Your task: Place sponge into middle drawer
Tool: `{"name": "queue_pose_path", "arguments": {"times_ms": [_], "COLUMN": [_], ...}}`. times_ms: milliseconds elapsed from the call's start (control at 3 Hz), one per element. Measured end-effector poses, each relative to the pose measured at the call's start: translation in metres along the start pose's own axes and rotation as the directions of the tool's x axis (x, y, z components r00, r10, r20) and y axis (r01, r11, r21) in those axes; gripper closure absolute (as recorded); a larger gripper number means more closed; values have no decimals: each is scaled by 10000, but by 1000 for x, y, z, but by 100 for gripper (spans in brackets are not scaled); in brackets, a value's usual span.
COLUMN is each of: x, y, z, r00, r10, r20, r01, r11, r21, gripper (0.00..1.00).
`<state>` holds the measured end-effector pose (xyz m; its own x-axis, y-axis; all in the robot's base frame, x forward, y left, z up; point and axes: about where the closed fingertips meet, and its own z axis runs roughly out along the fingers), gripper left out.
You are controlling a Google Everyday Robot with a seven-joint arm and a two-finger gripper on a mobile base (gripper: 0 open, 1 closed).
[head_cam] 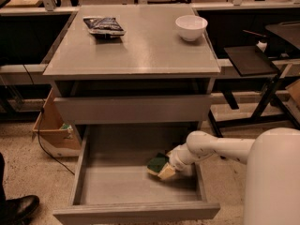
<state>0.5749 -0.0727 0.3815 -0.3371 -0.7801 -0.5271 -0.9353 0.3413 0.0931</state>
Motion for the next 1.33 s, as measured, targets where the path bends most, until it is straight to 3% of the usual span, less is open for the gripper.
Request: {"name": "queue_pose_path", "arguments": {"times_ms": [1000, 1333], "x": [-7, -16], "y": [-2, -1], "z": [2, 0], "r00": [9996, 9986], "r10": [-52, -206], "r20": [288, 488], "r01": [53, 209], "r11": [10000, 9998], "r21": [-50, -66], "gripper": [11, 0]}}
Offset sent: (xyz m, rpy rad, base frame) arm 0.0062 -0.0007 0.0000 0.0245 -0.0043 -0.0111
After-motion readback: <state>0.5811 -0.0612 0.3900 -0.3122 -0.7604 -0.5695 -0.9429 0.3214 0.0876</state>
